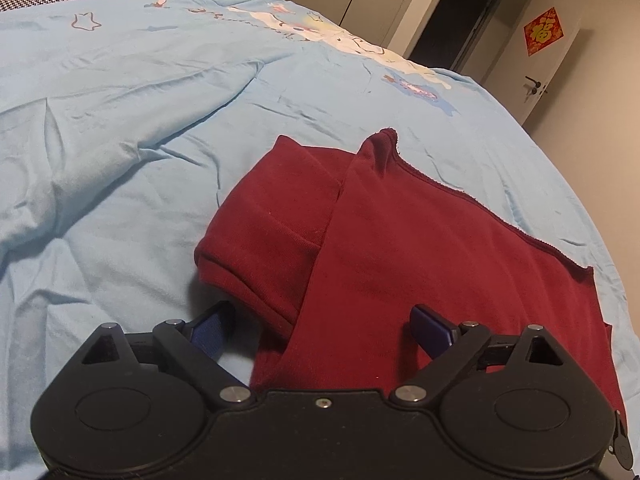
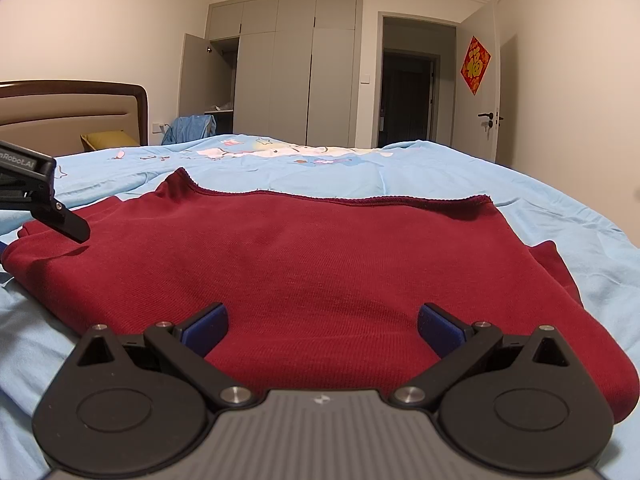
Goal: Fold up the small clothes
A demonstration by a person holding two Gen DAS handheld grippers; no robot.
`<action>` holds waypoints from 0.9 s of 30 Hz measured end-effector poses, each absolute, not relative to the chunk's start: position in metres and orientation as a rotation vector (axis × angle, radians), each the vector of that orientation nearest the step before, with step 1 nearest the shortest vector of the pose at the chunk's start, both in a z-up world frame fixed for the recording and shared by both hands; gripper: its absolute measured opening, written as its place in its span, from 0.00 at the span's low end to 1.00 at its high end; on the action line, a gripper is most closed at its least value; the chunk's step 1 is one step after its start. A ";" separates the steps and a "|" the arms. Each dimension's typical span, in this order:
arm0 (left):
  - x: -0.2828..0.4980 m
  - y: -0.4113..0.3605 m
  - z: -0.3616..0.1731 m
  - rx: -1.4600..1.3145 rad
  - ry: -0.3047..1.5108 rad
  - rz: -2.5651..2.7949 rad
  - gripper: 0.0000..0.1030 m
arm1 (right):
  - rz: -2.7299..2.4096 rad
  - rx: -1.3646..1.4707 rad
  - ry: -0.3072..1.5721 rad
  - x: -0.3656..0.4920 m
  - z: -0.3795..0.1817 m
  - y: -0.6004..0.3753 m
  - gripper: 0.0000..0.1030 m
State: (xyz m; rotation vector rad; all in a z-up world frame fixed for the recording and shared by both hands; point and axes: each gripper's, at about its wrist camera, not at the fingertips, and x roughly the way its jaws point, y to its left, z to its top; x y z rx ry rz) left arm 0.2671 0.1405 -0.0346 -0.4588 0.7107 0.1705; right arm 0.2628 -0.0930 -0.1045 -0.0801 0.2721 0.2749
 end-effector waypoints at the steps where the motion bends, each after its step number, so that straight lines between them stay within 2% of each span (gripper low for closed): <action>1: 0.268 0.140 -0.035 -0.454 0.713 0.172 0.91 | 0.275 -0.080 0.272 0.263 -0.105 -0.093 1.00; 7: 0.268 0.140 -0.035 -0.443 0.719 0.174 0.91 | 0.275 -0.080 0.272 0.263 -0.105 -0.093 1.00; 11: 0.267 0.139 -0.033 -0.433 0.722 0.176 0.87 | 0.275 -0.080 0.271 0.263 -0.105 -0.093 1.00; 13: 0.267 0.138 -0.033 -0.419 0.720 0.178 0.82 | 0.275 -0.080 0.271 0.263 -0.105 -0.093 1.00; 17: 0.267 0.136 -0.031 -0.421 0.712 0.169 0.62 | 0.275 -0.079 0.270 0.262 -0.105 -0.093 1.00; 23: 0.266 0.139 -0.031 -0.485 0.693 0.194 0.59 | 0.272 -0.078 0.279 0.264 -0.103 -0.093 1.00; 25: 0.265 0.140 -0.031 -0.501 0.684 0.210 0.54 | 0.271 -0.079 0.301 0.266 -0.099 -0.092 1.00; 27: 0.265 0.142 -0.029 -0.508 0.676 0.224 0.33 | 0.281 -0.083 0.344 0.270 -0.092 -0.093 1.00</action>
